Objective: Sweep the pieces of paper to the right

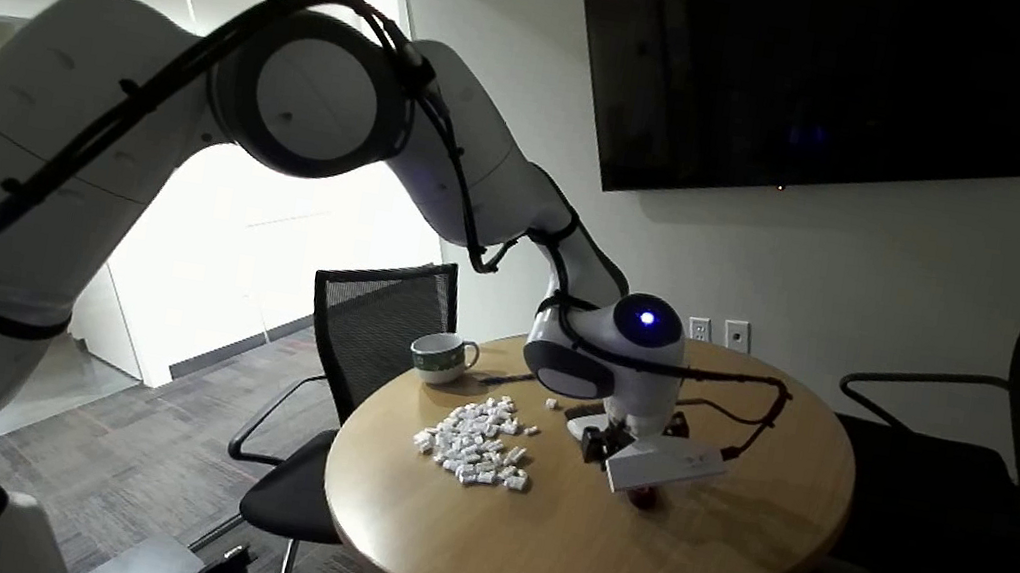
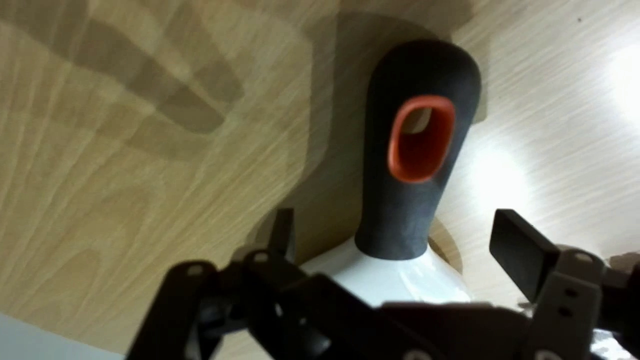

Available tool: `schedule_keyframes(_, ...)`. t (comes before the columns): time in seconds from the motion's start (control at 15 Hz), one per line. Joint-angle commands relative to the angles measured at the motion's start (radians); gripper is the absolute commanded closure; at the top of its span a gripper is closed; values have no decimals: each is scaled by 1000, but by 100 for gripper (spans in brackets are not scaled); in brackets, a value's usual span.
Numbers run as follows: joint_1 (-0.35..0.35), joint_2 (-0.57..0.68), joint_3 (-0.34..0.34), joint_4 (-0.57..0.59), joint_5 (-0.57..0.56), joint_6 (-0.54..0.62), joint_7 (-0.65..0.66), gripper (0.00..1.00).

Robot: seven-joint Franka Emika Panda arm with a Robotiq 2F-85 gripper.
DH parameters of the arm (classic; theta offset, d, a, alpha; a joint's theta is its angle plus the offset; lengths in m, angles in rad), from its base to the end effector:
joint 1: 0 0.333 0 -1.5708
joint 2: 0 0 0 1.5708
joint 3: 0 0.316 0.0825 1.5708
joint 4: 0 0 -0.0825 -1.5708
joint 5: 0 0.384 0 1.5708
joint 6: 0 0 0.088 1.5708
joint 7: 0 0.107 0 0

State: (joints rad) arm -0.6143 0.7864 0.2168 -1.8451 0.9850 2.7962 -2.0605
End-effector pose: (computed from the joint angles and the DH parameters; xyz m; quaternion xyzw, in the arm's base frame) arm 0.5629 -0.2836 0.1058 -0.9102 -0.3150 -0.2661 0.0385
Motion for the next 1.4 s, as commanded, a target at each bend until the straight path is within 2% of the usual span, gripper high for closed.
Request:
schedule_keyframes(0.0,-29,-6,42,-29,34,9,-58,0)
schedule_keyframes(0.33,-52,10,72,-34,62,32,-80,0)
schedule_keyframes(0.6,-72,25,97,-24,130,69,-135,2)
schedule_keyframes(0.67,-78,28,104,-22,147,77,-151,26)
schedule_keyframes(0.73,-81,29,108,-22,162,82,-169,27)
schedule_keyframes(0.8,-85,29,112,-21,173,81,-182,32)
schedule_keyframes(1.2,-86,27,108,-21,189,66,-197,80)
schedule_keyframes(1.27,-84,28,107,-20,187,66,-194,86)
schedule_keyframes(1.33,-79,28,103,-19,182,65,-187,88)
